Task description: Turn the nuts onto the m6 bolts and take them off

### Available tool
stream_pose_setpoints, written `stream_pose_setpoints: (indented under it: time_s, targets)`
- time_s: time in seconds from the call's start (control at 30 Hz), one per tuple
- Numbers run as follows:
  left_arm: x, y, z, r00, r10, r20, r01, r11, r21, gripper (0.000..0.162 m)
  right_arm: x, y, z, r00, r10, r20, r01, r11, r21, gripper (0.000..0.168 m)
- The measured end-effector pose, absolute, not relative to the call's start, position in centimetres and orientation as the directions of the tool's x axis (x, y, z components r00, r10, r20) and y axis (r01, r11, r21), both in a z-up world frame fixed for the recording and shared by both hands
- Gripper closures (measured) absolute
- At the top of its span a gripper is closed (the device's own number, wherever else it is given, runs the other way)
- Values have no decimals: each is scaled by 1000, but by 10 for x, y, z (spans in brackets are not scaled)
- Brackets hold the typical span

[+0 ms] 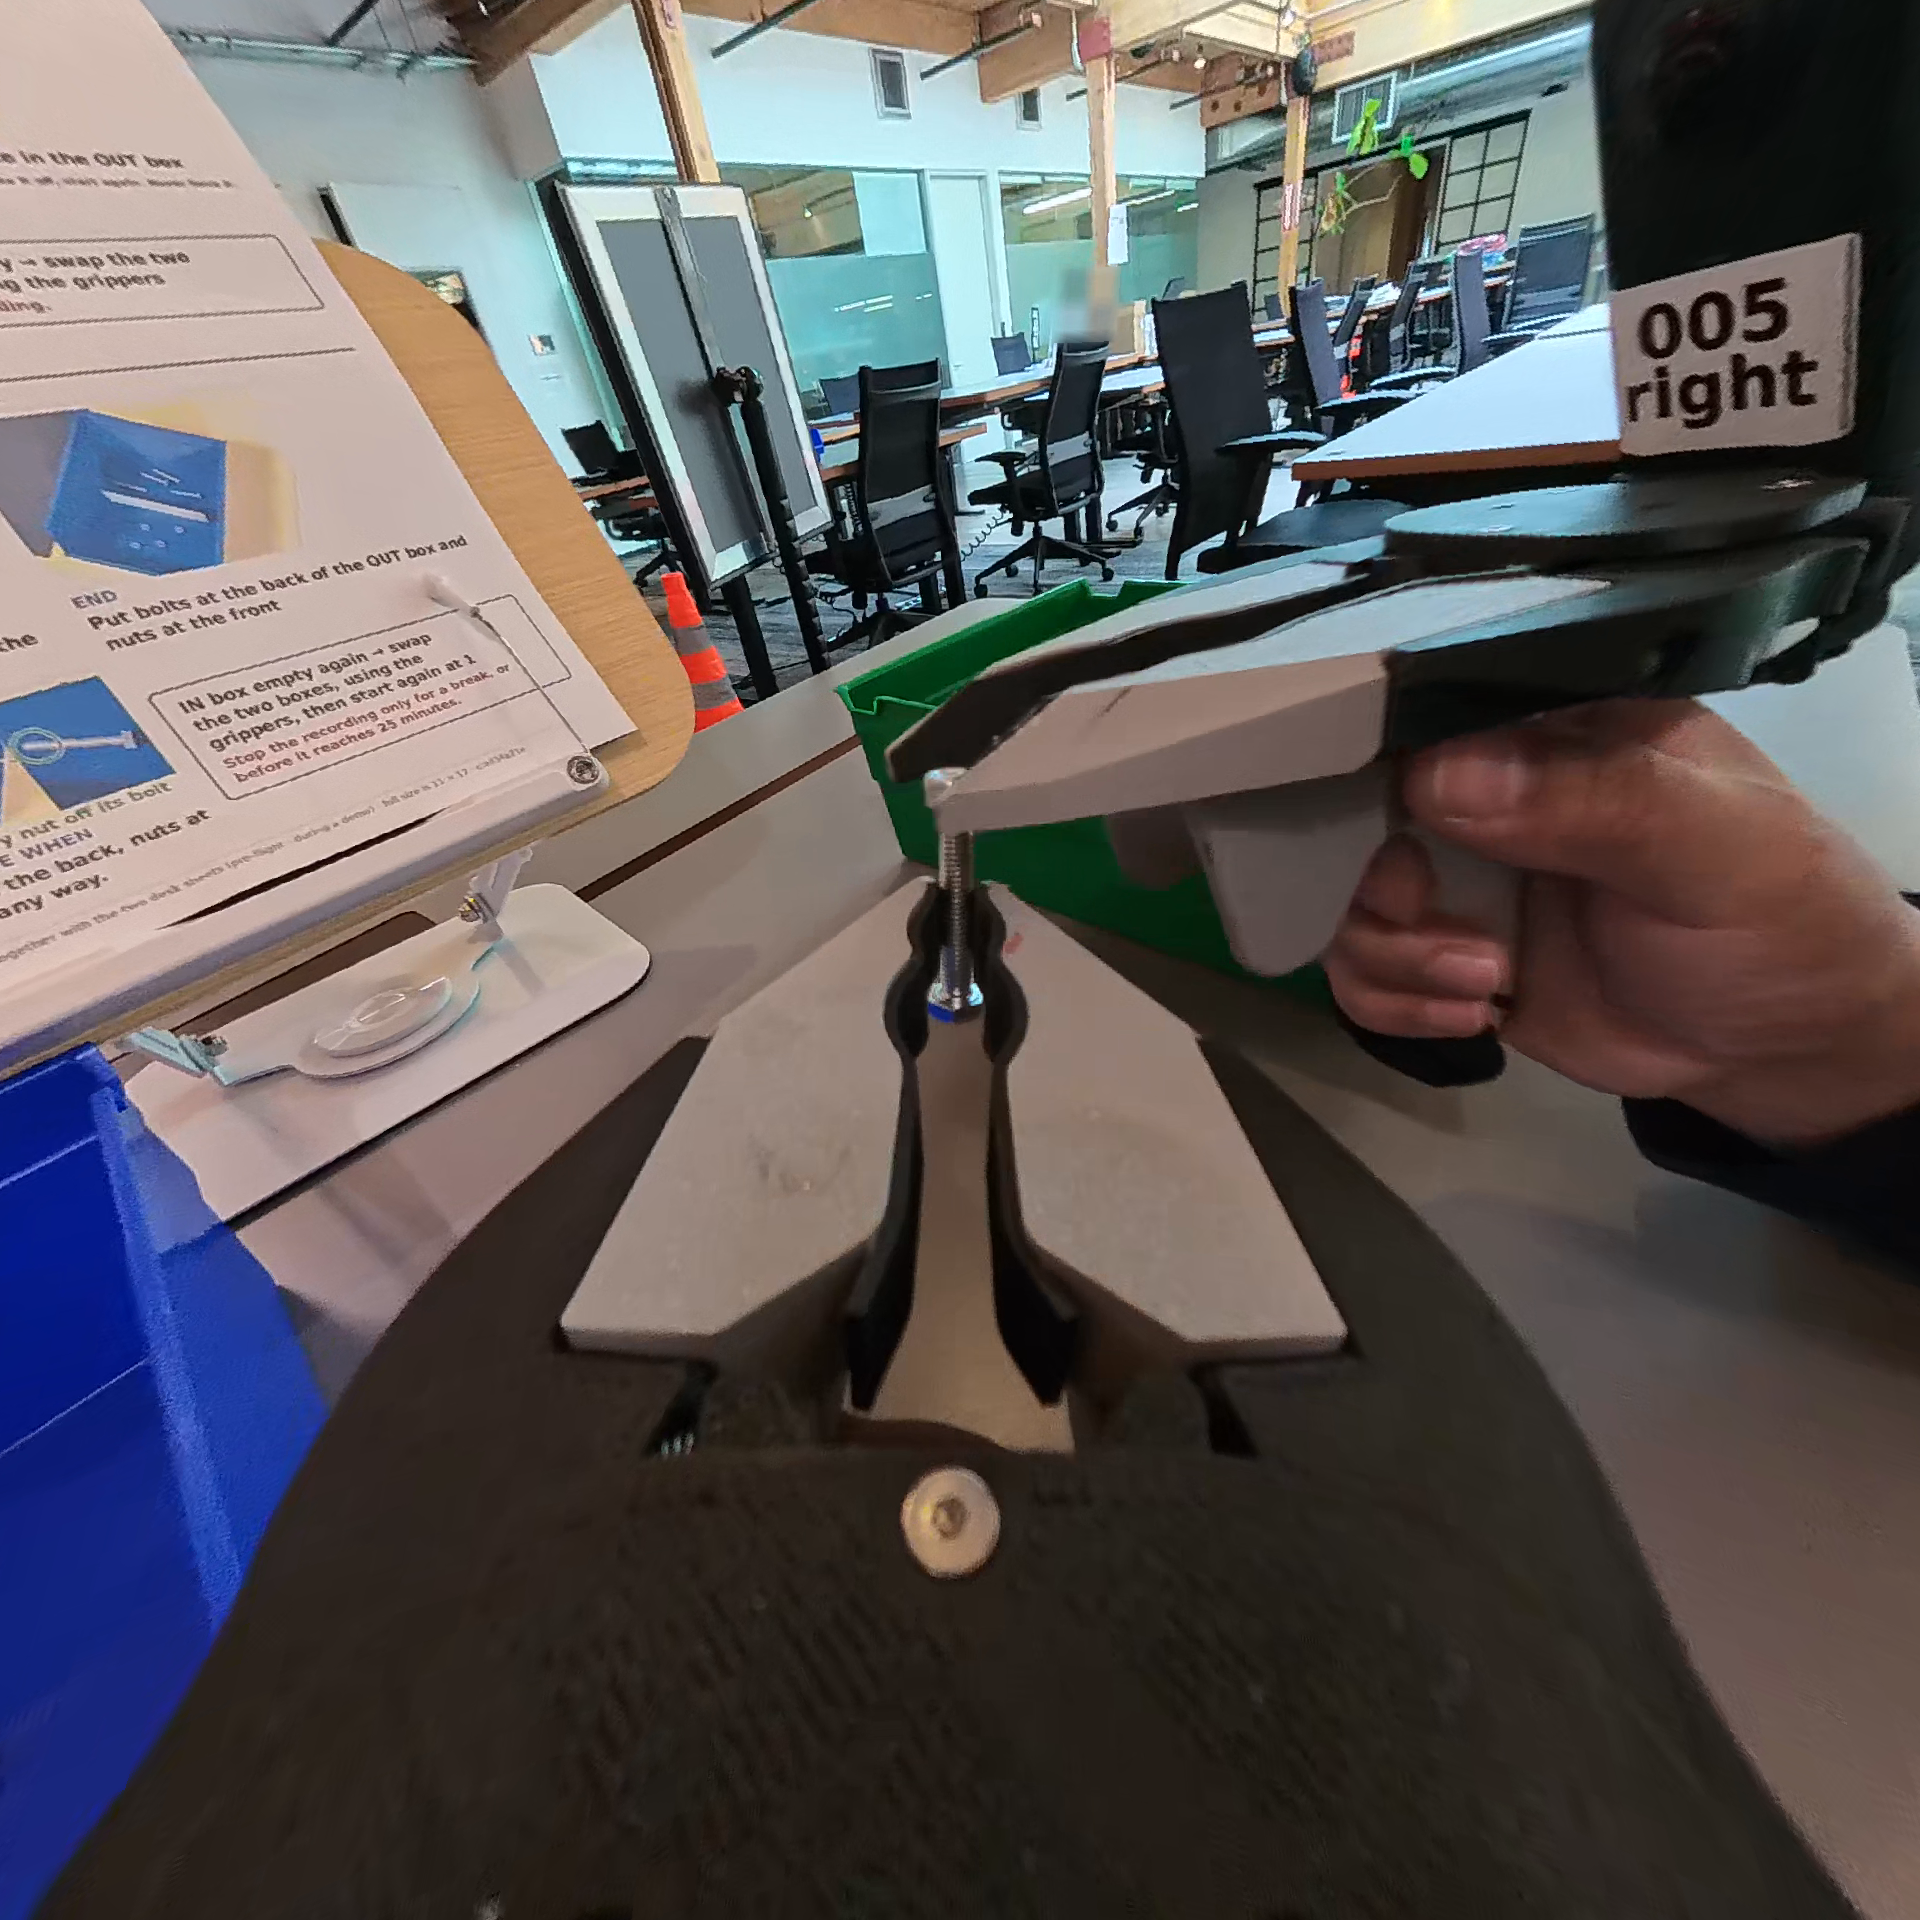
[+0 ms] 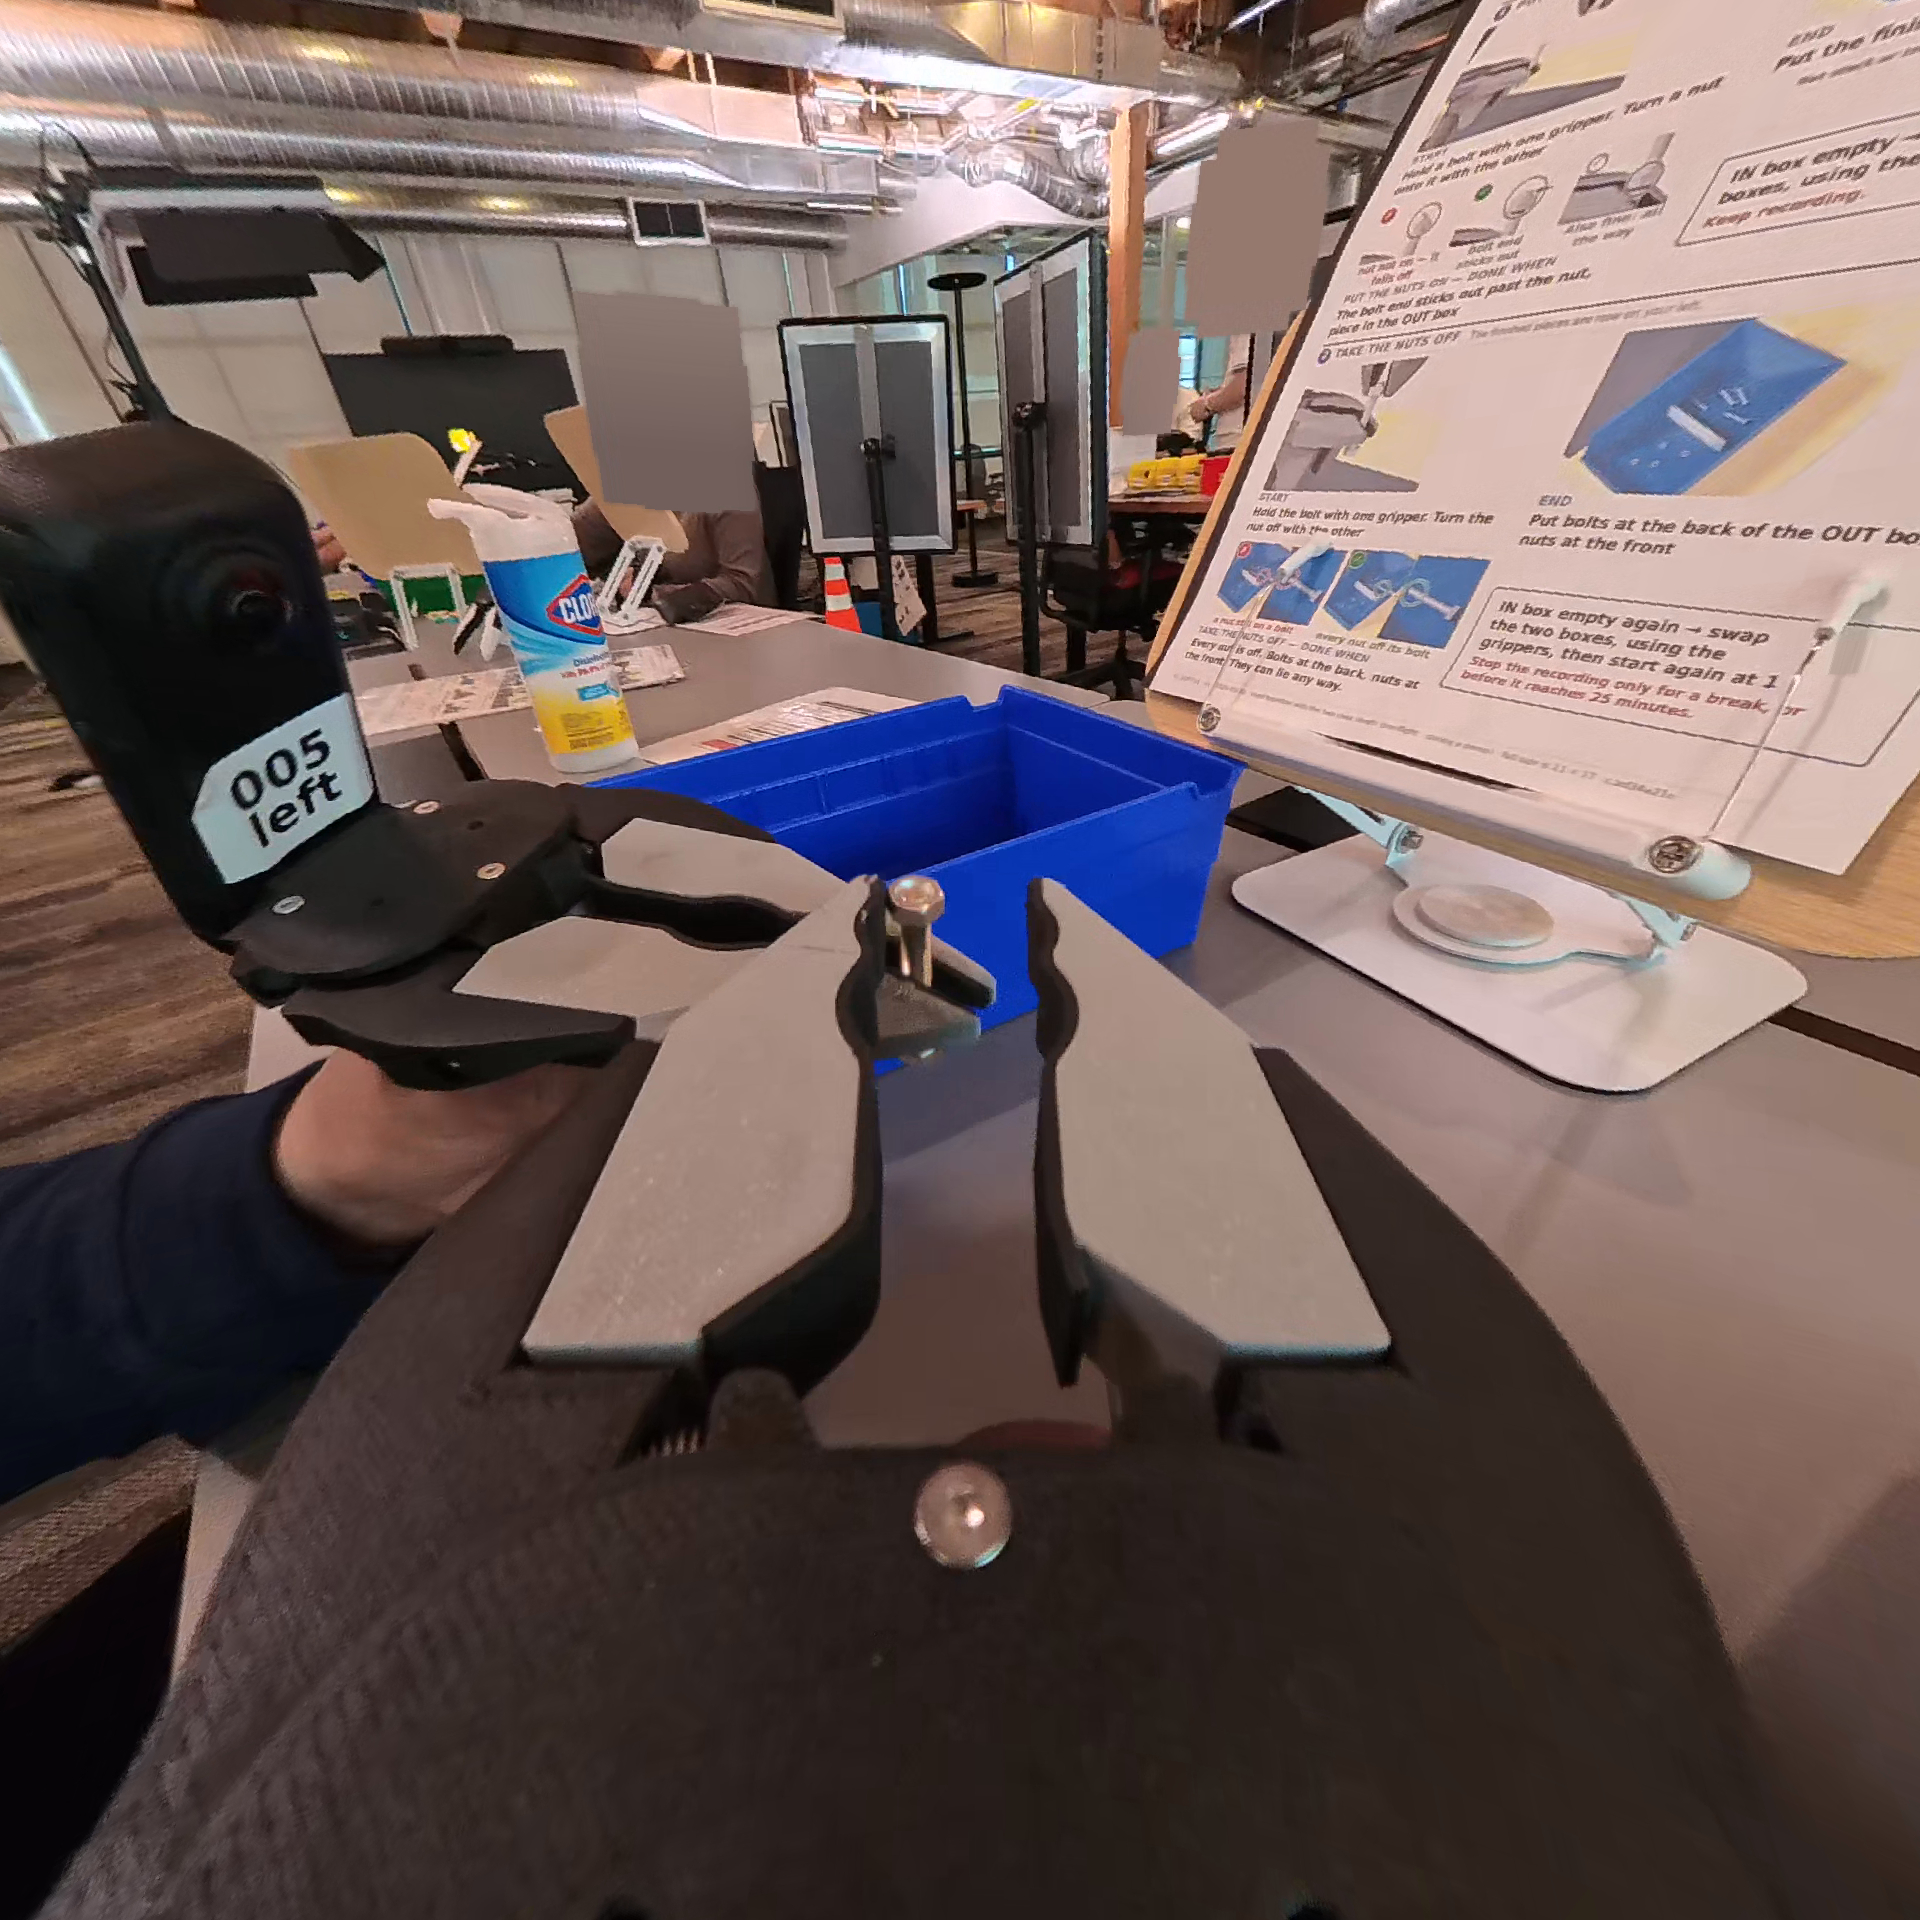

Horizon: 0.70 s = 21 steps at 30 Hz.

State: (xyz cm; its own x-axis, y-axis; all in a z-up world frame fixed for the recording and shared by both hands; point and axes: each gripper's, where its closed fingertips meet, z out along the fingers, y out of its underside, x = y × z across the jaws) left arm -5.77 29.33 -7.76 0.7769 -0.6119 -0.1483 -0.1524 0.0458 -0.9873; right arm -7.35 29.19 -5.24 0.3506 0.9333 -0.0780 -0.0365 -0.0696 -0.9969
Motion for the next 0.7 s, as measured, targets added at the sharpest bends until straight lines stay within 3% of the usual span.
stream_pose_setpoints:
  time_s: [0.2,0.4,0.7]
  targets:
    - [-69,296,-72,795,-595,-119,-119,40,-992,160,-63,305,-55,393,913,-108,-38,-101,-994,145]
    - [-64,295,-75,784,-608,-126,-129,39,-991,160,-76,274,-44,227,970,-92,-82,-75,-994,148]
    - [-49,289,-79,755,-639,-147,-153,46,-987,160,-79,275,-46,229,968,-101,-72,-86,-994,147]
